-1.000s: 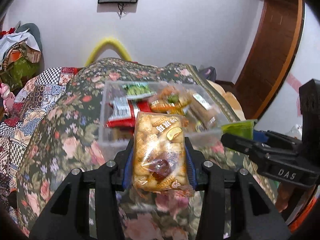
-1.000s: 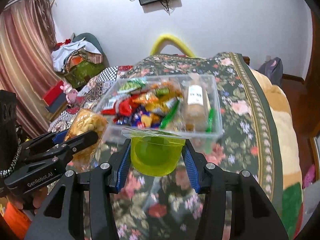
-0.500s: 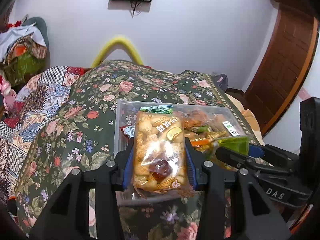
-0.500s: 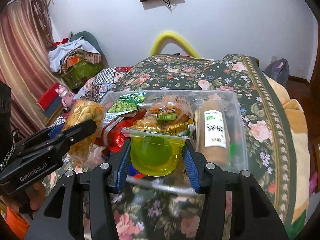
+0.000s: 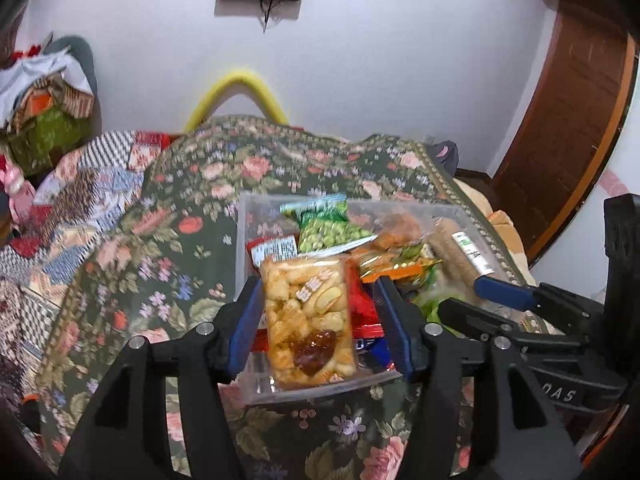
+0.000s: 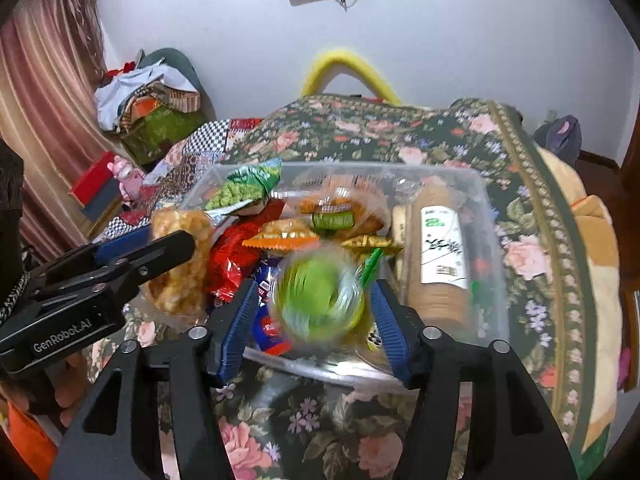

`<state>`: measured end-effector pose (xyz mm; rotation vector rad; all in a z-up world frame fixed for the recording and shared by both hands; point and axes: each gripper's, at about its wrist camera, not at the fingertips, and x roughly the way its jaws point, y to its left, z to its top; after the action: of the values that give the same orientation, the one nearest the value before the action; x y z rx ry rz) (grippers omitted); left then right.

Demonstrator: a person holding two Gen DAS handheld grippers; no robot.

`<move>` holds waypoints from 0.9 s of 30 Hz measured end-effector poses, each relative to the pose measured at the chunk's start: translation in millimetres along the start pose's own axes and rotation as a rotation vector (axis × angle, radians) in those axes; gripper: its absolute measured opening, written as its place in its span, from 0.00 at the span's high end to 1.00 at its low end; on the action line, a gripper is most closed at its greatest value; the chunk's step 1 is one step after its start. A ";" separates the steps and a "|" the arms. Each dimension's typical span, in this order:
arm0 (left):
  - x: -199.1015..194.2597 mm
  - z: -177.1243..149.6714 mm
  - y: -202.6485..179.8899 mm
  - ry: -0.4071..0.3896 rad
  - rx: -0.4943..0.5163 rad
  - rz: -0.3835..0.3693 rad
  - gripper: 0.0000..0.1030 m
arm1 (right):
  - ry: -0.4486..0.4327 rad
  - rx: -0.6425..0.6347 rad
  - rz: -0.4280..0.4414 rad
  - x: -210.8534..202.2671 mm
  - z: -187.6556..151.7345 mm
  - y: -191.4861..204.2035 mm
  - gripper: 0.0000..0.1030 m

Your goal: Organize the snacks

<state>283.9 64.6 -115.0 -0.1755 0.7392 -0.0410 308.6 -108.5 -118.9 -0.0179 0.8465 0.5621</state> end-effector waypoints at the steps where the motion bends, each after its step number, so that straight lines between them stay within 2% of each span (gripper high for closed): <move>1: -7.4 1.7 -1.6 -0.010 -0.001 -0.008 0.45 | -0.017 0.000 -0.007 -9.7 0.2 0.8 0.43; 6: -65.2 8.3 -16.0 -0.118 0.025 -0.019 0.45 | -0.101 -0.003 -0.014 -56.6 6.2 6.4 0.43; 11: -144.5 5.3 -37.2 -0.272 0.070 -0.027 0.45 | -0.227 -0.011 -0.012 -129.7 6.5 20.6 0.43; 15: -195.1 -2.4 -47.5 -0.359 0.086 -0.035 0.45 | -0.334 -0.026 -0.014 -188.2 -3.9 39.6 0.43; 17: -219.0 -9.4 -53.1 -0.406 0.098 -0.023 0.38 | -0.373 -0.038 -0.014 -208.0 -10.8 47.2 0.41; 20: -247.5 -20.6 -59.7 -0.461 0.123 -0.015 0.22 | -0.432 -0.054 -0.026 -234.8 -23.4 58.3 0.30; 23: -264.4 -30.8 -65.1 -0.491 0.147 -0.002 0.14 | -0.467 -0.062 -0.043 -248.6 -33.9 64.4 0.21; 27: -271.9 -42.7 -70.7 -0.504 0.165 0.012 0.09 | -0.485 -0.068 -0.061 -254.0 -41.9 69.1 0.11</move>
<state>56.0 15.7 47.5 -0.0196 0.2319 -0.0435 112.4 -176.9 48.1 0.0298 0.3540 0.5085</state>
